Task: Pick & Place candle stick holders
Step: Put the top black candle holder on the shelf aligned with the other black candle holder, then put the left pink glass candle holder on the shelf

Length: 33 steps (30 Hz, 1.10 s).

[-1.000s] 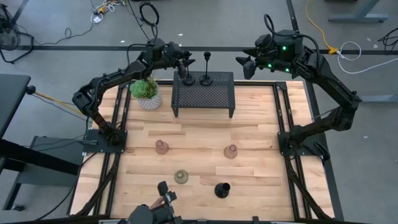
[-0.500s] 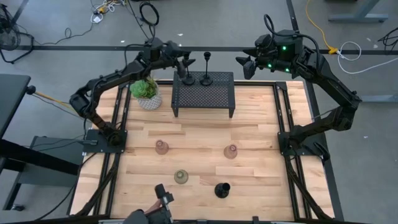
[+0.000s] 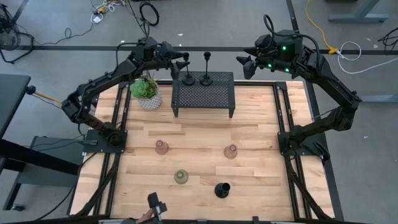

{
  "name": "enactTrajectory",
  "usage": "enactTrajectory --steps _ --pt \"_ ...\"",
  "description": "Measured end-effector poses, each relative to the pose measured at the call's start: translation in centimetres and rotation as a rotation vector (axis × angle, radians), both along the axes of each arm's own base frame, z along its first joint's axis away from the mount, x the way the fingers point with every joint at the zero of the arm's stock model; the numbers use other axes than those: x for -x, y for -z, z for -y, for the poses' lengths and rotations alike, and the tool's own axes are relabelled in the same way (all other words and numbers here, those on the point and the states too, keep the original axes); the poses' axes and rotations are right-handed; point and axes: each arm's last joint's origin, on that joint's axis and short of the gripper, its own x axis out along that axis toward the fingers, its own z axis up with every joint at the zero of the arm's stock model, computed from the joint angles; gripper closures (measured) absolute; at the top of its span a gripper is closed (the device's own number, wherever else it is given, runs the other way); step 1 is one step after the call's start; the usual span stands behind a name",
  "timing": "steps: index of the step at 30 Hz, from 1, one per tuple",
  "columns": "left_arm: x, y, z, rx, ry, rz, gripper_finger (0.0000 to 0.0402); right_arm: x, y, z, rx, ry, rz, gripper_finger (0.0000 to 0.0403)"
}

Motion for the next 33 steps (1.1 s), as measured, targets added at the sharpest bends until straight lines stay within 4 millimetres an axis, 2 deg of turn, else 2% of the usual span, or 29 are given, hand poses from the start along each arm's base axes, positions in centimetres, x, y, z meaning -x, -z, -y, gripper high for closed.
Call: enactTrajectory --steps 4,12,16,20,24,29,33 --pt "0.7 -0.4 1.2 0.039 0.018 -0.041 0.0165 0.0 0.0 0.0 -0.001 0.000 -0.004 0.0154" --pt "2.2 -2.4 2.6 -0.063 -0.014 -0.039 0.0165 0.0 0.0 0.0 0.012 -0.007 -0.014 0.0154" --pt "2.9 -2.2 3.2 -0.014 -0.016 -0.093 0.0165 0.0 0.0 0.0 0.012 -0.007 -0.014 0.0154" --pt "3.6 -1.1 4.4 0.108 0.011 -0.217 0.0165 0.0 0.0 0.0 0.012 -0.007 -0.014 0.0154" --pt "4.7 -0.2 6.9 0.258 0.076 -0.360 0.0165 0.0 0.1 0.0 0.011 -0.007 -0.015 0.0154" --pt "6.0 0.5 12.0 0.530 0.200 -0.542 0.0165 0.1 0.2 0.0 0.003 -0.008 -0.032 0.0154" --pt "6.2 1.0 16.3 0.604 0.091 -0.739 0.0165 0.1 0.2 -0.1 0.009 -0.012 -0.041 0.0154"
